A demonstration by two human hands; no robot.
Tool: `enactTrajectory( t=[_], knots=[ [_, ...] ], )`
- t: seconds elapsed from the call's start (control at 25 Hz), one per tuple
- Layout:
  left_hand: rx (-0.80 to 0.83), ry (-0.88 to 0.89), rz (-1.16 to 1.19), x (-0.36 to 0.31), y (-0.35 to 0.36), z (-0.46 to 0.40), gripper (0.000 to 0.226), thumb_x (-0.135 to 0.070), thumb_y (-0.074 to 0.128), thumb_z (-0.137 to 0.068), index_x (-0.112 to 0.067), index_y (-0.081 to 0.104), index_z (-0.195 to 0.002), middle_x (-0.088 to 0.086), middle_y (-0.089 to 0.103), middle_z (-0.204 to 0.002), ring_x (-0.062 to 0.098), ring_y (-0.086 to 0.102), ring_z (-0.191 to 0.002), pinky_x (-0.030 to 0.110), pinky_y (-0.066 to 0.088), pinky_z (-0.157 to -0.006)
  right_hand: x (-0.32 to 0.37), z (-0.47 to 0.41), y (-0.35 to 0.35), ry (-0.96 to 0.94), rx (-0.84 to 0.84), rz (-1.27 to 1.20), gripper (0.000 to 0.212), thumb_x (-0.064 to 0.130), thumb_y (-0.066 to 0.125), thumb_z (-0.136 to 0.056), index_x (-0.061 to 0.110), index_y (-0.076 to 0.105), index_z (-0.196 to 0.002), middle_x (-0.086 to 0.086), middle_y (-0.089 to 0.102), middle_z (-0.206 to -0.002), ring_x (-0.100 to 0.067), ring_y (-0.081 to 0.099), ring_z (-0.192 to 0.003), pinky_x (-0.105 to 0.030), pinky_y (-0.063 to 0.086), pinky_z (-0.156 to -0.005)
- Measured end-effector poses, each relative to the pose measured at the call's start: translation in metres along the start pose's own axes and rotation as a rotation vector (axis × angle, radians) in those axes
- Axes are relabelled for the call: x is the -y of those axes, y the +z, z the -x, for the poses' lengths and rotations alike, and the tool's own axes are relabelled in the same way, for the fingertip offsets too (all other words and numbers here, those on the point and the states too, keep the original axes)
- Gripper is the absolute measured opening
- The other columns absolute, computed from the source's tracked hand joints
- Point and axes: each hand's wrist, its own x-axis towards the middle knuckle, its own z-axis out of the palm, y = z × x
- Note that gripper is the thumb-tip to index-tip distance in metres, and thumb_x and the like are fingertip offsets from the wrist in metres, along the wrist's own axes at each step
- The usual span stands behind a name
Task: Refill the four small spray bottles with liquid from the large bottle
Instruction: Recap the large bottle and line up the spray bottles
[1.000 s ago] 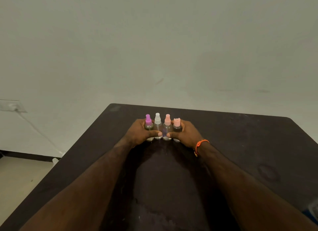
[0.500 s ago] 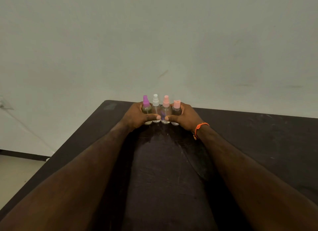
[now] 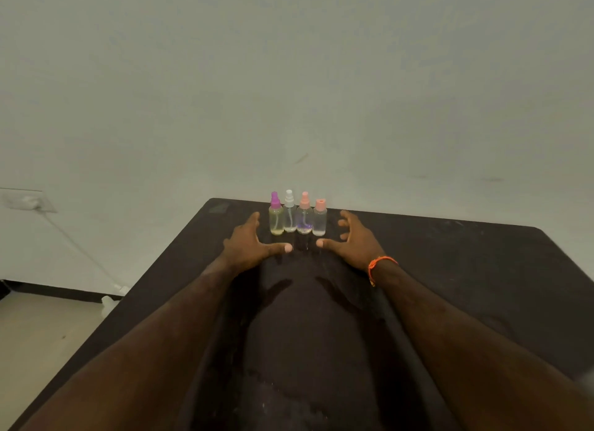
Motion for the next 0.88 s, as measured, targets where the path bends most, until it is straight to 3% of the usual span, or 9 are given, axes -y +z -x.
enactTrajectory(
  t=[0.16,0.36,0.72,0.88],
  knots=[
    [-0.016,0.184,-0.225,-0.036,-0.003,0.089,0.111,-0.077,0.075,-0.075,-0.028,0.028,-0.162,0.003,0.042,-0.163,0.029,0.032,-0.153,0.059,0.022,-0.121,0.012,0.080,-0.011,-0.069,-0.066,0.285,0.088,0.038,0.078,-0.080,0.018,0.031,-0.153,-0.006,0.046,-0.151,-0.025,0.048,-0.134,-0.042,0.042,-0.110],
    [0.131,0.376,-0.609,-0.063,0.020,0.196,0.117,-0.091,0.052,-0.080,-0.028,0.007,-0.168,0.005,0.001,-0.177,0.026,0.002,-0.163,0.057,0.009,-0.129,0.024,0.196,-0.031,-0.242,-0.100,0.756,0.072,0.039,0.063,-0.087,0.021,0.034,-0.151,-0.003,0.045,-0.151,-0.025,0.044,-0.135,-0.044,0.039,-0.108],
    [0.184,0.454,-0.637,-0.100,0.052,0.296,0.115,-0.089,0.047,-0.085,-0.024,0.003,-0.168,0.005,0.004,-0.177,0.025,0.002,-0.163,0.058,0.009,-0.129,0.009,0.324,-0.055,-0.230,-0.135,0.740,0.067,0.038,0.064,-0.090,0.027,0.036,-0.149,-0.001,0.052,-0.146,-0.022,0.048,-0.132,-0.042,0.040,-0.110],
    [0.178,0.500,-0.575,-0.123,0.064,0.305,0.116,-0.087,0.053,-0.083,-0.022,0.007,-0.168,0.005,0.017,-0.175,0.027,0.010,-0.162,0.054,0.011,-0.128,0.001,0.350,-0.072,-0.256,-0.170,0.732,0.056,0.047,0.060,-0.092,0.030,0.043,-0.143,-0.001,0.061,-0.131,-0.020,0.055,-0.121,-0.040,0.045,-0.103]
  ],
)
